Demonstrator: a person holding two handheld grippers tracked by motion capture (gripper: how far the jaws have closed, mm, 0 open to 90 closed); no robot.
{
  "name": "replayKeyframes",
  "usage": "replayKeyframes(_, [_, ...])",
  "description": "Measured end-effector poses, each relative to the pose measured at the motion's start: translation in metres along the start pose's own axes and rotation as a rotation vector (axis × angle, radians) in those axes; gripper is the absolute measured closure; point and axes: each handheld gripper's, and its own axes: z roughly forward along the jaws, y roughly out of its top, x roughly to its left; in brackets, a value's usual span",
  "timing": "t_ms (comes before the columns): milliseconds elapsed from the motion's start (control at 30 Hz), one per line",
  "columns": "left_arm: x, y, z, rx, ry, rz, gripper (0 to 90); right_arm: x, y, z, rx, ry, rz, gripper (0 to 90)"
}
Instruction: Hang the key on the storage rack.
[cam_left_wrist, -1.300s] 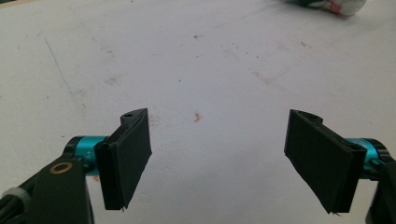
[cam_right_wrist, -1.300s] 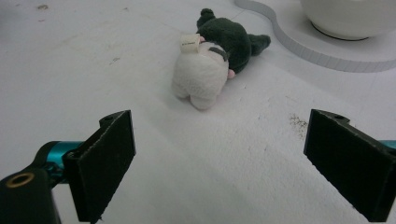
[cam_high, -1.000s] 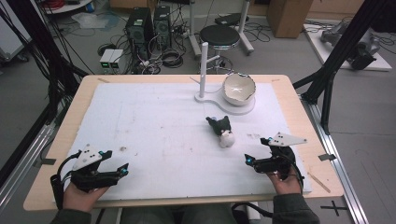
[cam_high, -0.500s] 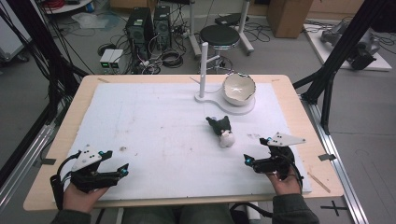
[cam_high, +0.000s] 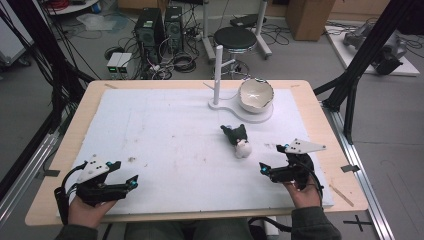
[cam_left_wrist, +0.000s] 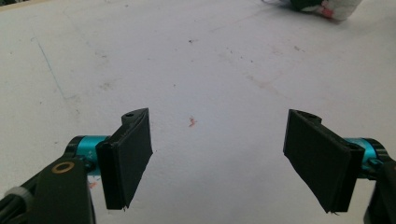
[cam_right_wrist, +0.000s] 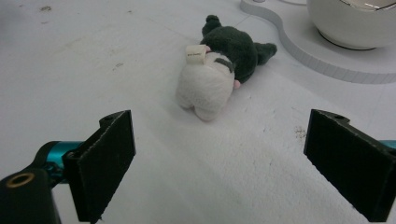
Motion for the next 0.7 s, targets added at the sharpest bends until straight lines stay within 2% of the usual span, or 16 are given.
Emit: replayKeyframes(700, [0.0, 0.003, 0.005, -0.002, -0.005, -0.004, 24.4, -0.003, 0.029, 0.002, -0.002, 0.027, 0.009, 8.0])
